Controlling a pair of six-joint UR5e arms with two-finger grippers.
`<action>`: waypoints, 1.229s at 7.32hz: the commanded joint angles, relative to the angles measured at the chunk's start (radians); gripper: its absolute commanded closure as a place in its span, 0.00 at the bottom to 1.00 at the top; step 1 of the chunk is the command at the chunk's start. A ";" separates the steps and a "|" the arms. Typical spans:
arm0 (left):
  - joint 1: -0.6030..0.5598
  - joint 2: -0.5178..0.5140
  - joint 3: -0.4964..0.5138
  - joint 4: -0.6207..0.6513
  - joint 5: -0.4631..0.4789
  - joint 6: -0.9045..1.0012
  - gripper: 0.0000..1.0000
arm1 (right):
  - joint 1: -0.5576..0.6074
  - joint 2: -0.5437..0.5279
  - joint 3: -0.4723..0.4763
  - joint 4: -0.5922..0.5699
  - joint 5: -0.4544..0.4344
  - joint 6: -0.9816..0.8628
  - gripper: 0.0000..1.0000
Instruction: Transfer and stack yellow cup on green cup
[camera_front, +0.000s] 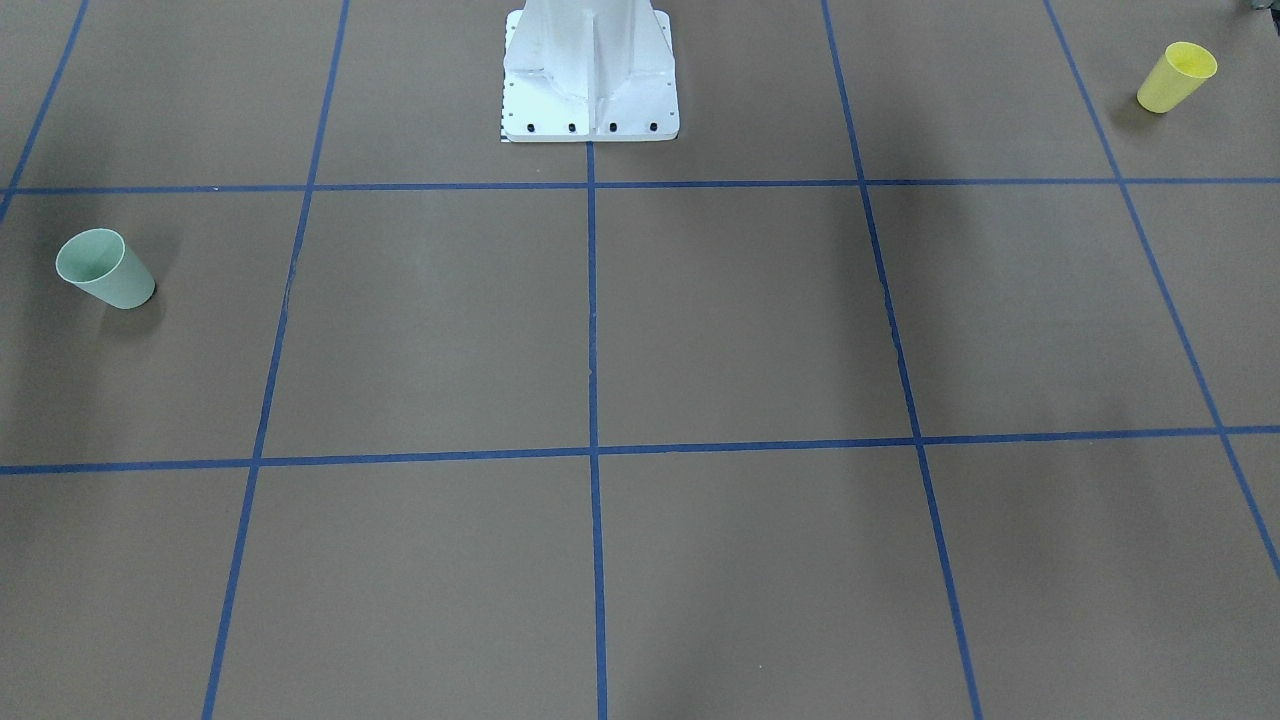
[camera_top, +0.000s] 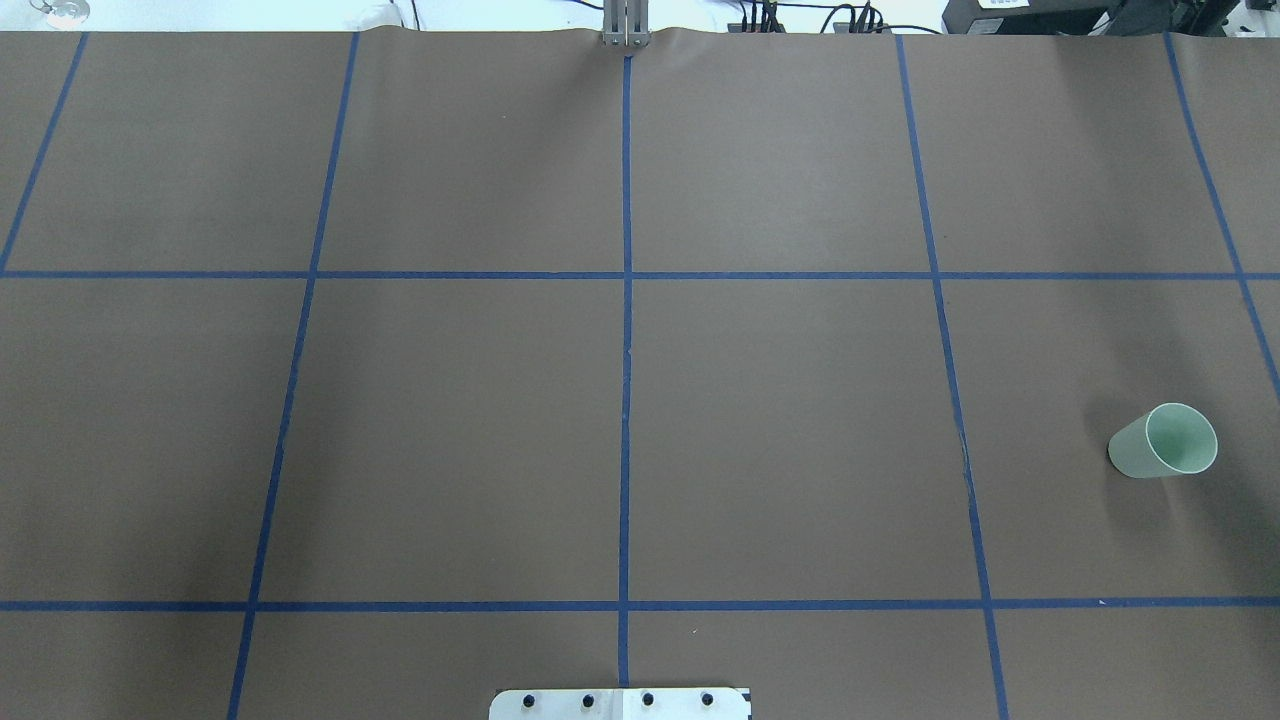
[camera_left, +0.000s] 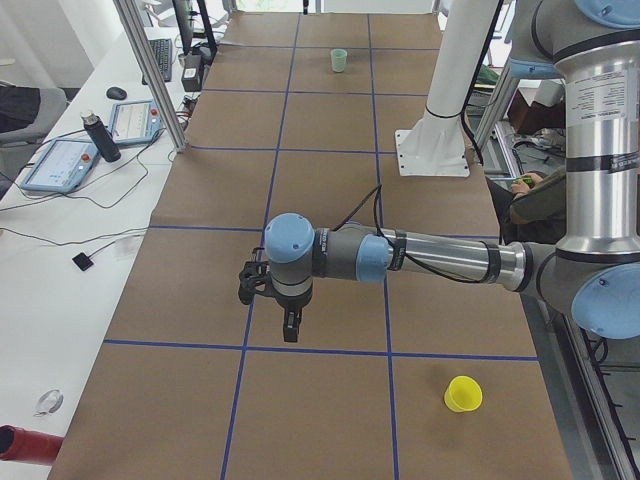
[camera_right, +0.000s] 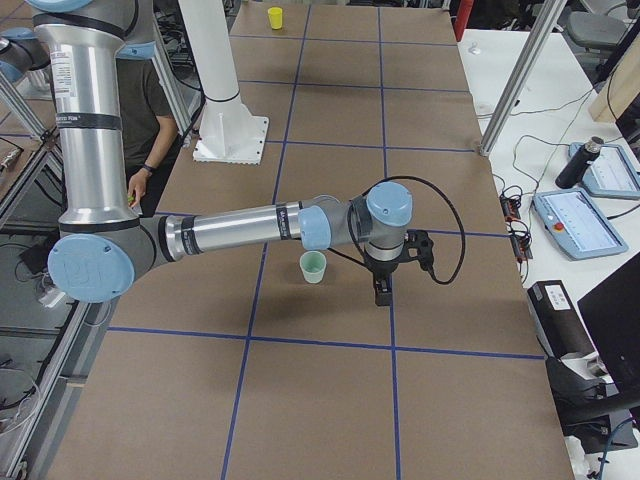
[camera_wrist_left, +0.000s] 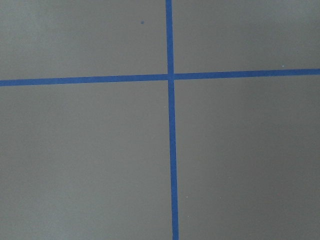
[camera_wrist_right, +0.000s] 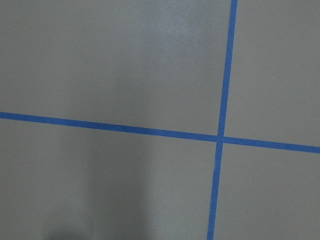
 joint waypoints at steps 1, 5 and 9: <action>0.000 0.012 0.000 -0.003 -0.030 0.002 0.00 | 0.001 -0.020 -0.002 0.003 0.065 -0.001 0.00; 0.068 0.021 0.001 -0.137 -0.116 -0.325 0.00 | 0.001 -0.026 0.001 0.003 0.065 0.001 0.00; 0.323 0.066 -0.010 -0.404 0.072 -1.080 0.00 | 0.001 -0.024 -0.005 0.003 0.063 0.003 0.00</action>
